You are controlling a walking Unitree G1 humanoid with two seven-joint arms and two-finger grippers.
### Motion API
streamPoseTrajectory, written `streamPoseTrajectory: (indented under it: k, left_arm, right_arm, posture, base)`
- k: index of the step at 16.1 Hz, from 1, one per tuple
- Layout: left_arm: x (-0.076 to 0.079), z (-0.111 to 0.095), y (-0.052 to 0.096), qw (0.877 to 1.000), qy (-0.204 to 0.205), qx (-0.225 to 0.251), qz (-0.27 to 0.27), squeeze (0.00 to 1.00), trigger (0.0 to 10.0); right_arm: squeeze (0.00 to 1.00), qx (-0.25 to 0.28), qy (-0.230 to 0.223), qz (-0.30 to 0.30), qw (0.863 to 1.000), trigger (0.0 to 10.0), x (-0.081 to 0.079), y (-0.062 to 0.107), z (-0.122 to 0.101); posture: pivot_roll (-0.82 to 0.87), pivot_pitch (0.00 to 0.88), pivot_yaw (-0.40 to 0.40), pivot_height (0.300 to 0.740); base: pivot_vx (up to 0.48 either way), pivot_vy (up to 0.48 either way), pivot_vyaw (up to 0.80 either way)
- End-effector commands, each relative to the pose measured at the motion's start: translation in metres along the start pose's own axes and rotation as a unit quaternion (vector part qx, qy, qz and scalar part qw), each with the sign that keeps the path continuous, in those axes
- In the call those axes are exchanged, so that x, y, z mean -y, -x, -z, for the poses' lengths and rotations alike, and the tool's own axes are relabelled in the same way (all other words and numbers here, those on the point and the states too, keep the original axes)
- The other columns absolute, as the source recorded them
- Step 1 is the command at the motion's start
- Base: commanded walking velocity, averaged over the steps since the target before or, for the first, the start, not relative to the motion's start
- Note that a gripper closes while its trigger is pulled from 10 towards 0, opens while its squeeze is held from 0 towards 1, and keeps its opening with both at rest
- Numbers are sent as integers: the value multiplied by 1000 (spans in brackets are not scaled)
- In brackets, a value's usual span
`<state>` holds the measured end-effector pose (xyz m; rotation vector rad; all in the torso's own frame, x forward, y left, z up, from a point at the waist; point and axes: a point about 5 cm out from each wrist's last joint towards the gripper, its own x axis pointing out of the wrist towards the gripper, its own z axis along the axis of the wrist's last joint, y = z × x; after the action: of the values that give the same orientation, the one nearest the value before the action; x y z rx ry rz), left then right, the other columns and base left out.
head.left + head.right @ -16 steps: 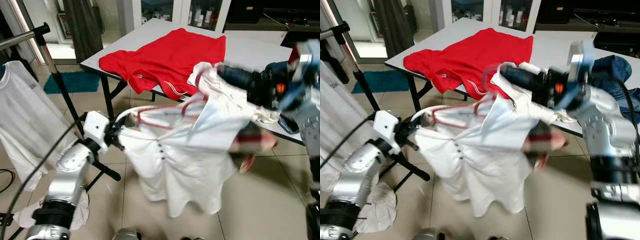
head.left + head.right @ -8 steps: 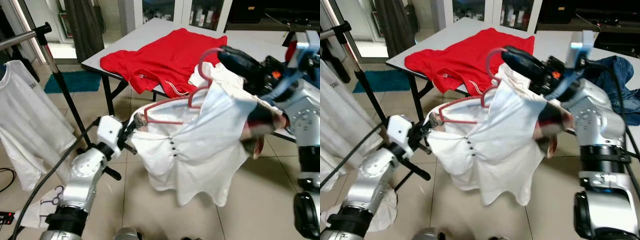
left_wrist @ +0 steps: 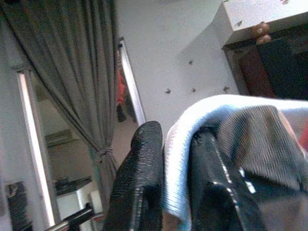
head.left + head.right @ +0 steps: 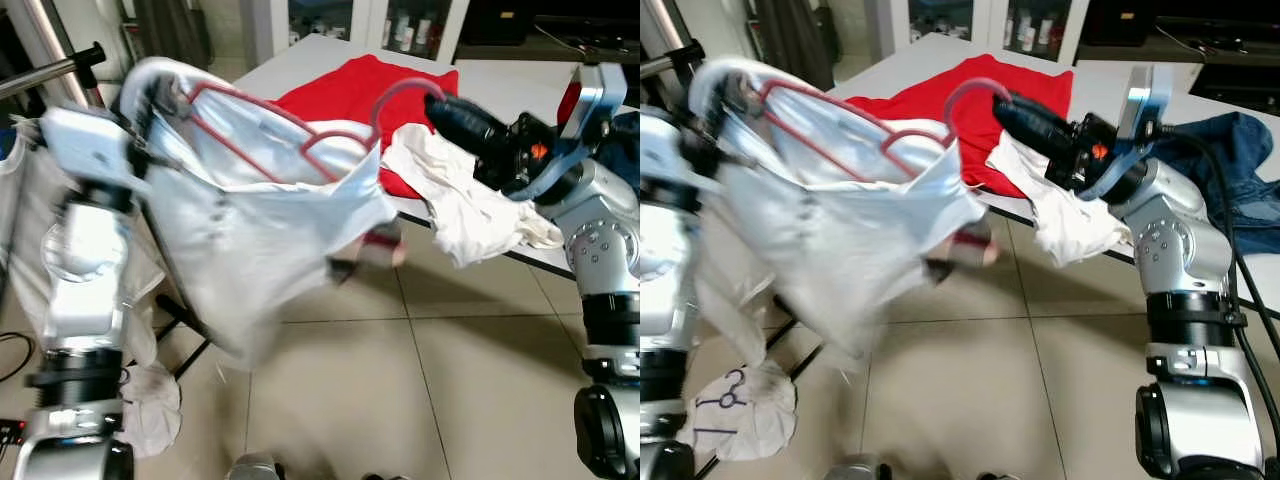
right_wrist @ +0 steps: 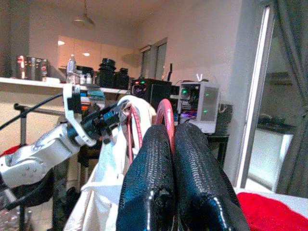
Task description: Hang hanger
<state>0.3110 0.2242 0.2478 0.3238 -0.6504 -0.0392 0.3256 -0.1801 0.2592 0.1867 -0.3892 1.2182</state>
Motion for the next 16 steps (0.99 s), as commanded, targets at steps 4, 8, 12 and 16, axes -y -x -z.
streamPoseTrajectory:
  k: [4,8,12,16]
  left_arm:
    - [-14,2,-3,999,39,-6,-29,0,10000]
    - [-7,3,-4,991,129,-10,-24,0,10000]
    - [-17,9,-2,993,112,-45,5,0,10000]
    - [7,28,12,973,55,-141,175,0,10000]
  right_arm:
    - [94,-6,9,-12,1000,0,-5,0,-4]
    - [94,-31,1,-10,999,0,-10,2,10]
    - [90,-94,15,6,995,0,-9,10,26]
    - [94,-114,29,15,993,0,-8,7,31]
  posture:
    - [100,0,-12,740]
    - [97,0,-14,740]
    - [96,0,-12,740]
    - [97,0,-13,740]
  base:
    - [0,0,0]
    - [0,0,0]
    - [0,0,0]
    - [0,0,0]
